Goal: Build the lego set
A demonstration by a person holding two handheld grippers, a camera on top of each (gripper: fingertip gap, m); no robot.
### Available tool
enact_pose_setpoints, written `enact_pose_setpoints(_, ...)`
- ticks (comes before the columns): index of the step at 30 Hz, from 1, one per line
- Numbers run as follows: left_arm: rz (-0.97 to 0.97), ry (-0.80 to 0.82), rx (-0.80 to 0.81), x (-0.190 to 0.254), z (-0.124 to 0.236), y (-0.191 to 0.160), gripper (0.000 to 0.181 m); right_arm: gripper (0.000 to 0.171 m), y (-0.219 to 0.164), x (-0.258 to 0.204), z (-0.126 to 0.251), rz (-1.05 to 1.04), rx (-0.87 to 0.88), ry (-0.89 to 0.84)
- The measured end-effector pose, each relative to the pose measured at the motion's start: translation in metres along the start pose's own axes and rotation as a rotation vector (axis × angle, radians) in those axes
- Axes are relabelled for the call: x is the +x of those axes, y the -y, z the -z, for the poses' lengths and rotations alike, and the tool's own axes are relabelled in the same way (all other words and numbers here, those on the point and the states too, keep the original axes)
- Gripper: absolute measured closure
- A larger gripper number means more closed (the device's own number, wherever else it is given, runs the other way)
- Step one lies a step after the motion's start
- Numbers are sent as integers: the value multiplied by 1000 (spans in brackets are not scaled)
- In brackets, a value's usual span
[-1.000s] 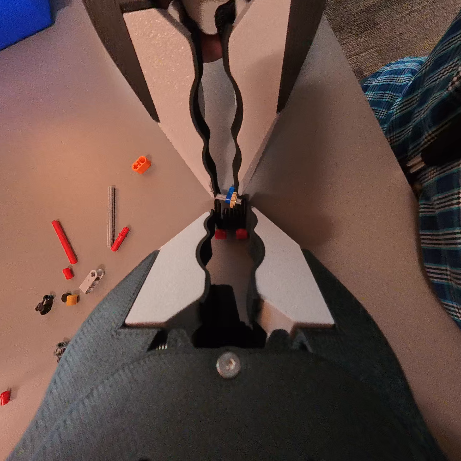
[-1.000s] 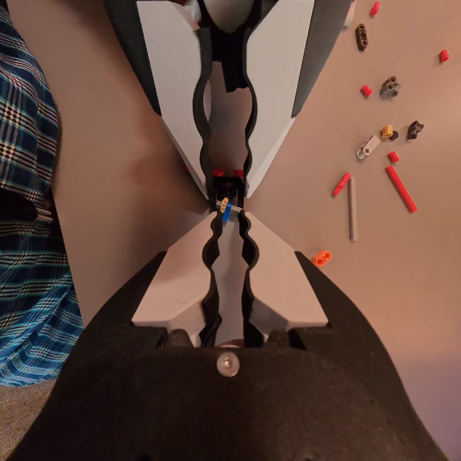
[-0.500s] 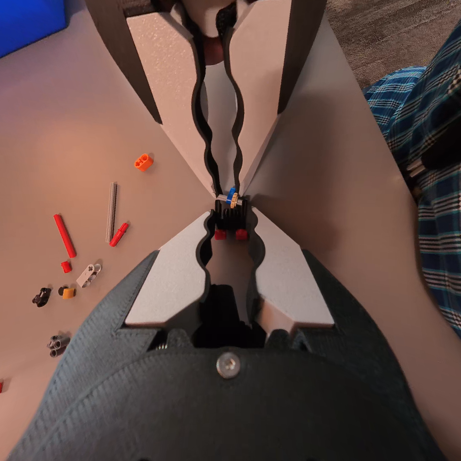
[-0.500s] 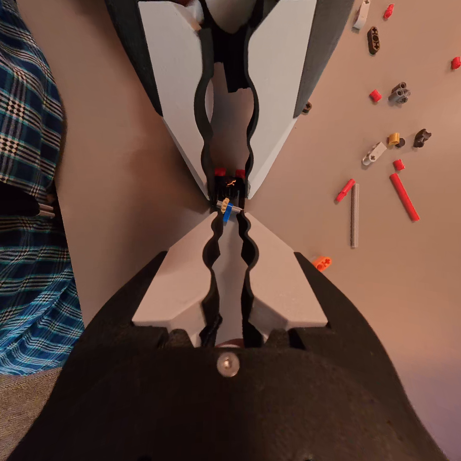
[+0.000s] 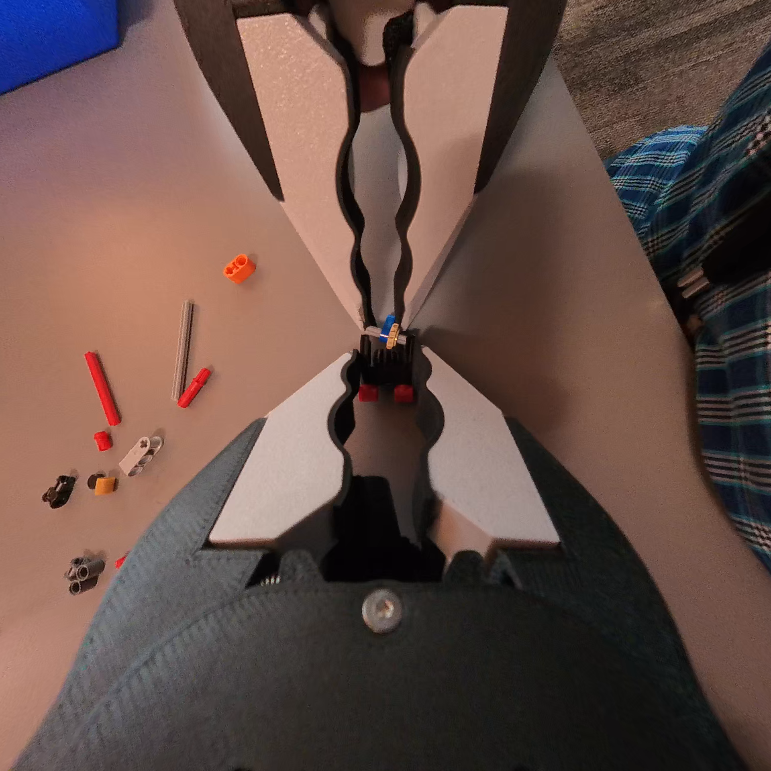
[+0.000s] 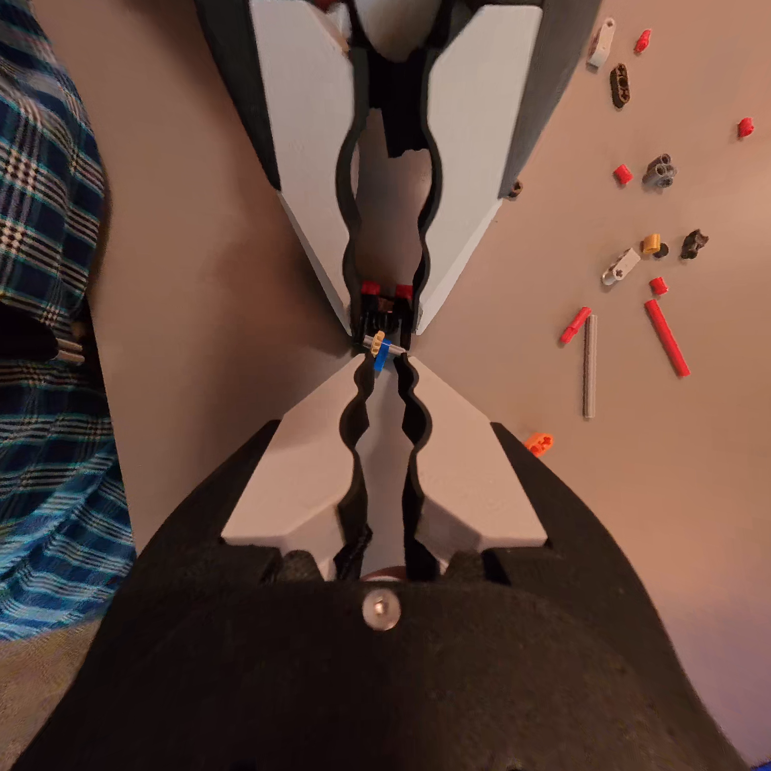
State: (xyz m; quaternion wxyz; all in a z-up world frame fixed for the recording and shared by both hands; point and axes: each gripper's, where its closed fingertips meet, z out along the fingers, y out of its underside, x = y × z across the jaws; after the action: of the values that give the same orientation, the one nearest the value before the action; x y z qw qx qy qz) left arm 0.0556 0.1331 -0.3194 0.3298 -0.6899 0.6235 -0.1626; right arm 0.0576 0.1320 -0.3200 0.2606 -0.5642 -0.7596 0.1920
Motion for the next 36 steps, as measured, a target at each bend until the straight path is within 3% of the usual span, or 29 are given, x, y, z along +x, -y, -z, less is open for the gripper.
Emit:
enact_pose_setpoints(1,-2,-4,1,0,0,0,158,164,0,0,0,22,-14,6)
enact_pose_setpoints(8,21,14,8,0,0,0,158,171,0,-3,-1,59,-11,48)
enact_pose_setpoints(17,55,41,3,-5,0,-1,157,163,1,2,-1,-78,47,-17)
enact_pose_setpoints(26,81,44,6,-7,1,-2,157,157,2,12,1,-122,75,-54)
enact_pose_setpoints(30,91,38,9,-8,1,-3,158,165,3,9,-3,-129,94,-29)
enact_pose_setpoints(36,87,28,14,-6,1,-2,158,157,3,10,-3,-131,89,-21)
